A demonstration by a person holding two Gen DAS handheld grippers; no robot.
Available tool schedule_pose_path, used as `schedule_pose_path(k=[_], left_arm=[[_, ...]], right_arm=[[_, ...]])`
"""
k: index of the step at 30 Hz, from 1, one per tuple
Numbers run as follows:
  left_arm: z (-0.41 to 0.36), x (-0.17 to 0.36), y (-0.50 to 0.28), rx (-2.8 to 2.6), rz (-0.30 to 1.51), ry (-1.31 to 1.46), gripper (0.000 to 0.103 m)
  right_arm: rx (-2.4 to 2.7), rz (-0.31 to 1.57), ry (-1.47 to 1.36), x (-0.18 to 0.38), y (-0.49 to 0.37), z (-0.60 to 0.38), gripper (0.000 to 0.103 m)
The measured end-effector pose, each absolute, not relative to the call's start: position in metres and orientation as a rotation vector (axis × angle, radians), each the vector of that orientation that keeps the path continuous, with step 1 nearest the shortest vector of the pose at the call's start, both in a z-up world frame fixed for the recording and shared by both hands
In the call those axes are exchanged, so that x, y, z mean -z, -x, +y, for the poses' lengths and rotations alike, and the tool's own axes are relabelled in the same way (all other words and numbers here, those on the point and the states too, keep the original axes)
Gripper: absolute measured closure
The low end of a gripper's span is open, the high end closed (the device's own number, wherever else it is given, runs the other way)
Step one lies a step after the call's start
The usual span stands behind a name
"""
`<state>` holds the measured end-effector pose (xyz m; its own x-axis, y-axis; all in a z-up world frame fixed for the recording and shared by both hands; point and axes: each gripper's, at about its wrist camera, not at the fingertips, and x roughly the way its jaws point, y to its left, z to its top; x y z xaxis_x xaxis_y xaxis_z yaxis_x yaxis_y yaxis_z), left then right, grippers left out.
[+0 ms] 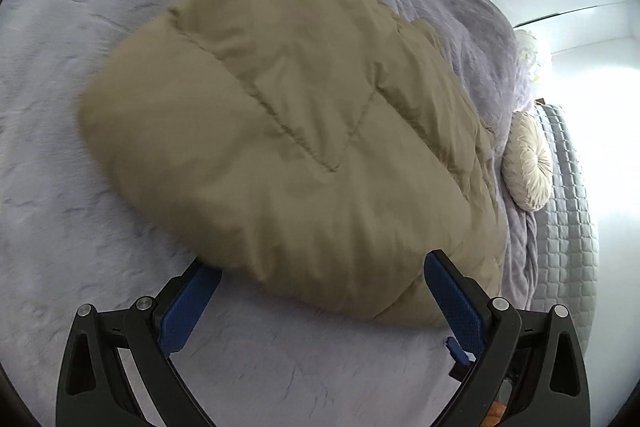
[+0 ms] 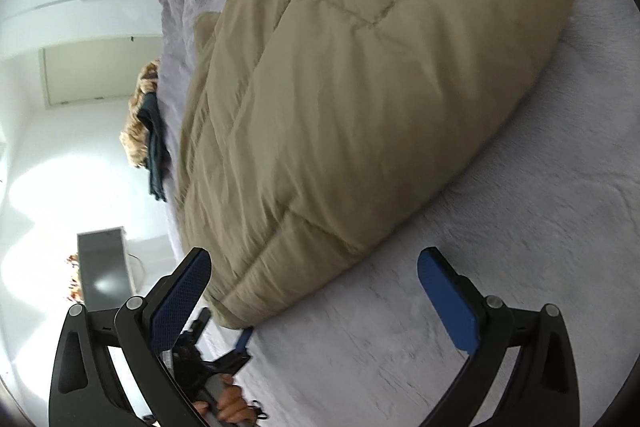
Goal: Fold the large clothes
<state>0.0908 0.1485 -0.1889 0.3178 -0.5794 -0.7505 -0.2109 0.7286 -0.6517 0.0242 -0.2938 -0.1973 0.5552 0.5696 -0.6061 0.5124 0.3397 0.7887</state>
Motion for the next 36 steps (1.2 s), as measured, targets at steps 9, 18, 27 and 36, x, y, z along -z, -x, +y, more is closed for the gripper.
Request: schedule_pose_path(k=[9, 18, 27, 36], left_arm=[[0.139, 0.204, -0.126, 0.254, 1.17, 0.886, 0.002], [0.14, 0.212, -0.143, 0.205, 1.129, 0.887, 0.06], [0.143, 0.168, -0.132, 0.306, 1.037, 0.798, 0.079], [0.164, 0.142, -0.06, 0.389, 1.076, 0.771, 0.079]], right_arm=[[-0.155, 0.98, -1.436, 0.226, -0.06, -0.291, 0.0], [-0.14, 0.968, -1.49, 0.24, -0.085, -0.282, 0.009], [-0.178, 0.966, -1.479, 0.224, -0.08, -0.279, 0.079], [-0.247, 0.998, -1.444, 0.202, -0.029, -0.264, 0.079]])
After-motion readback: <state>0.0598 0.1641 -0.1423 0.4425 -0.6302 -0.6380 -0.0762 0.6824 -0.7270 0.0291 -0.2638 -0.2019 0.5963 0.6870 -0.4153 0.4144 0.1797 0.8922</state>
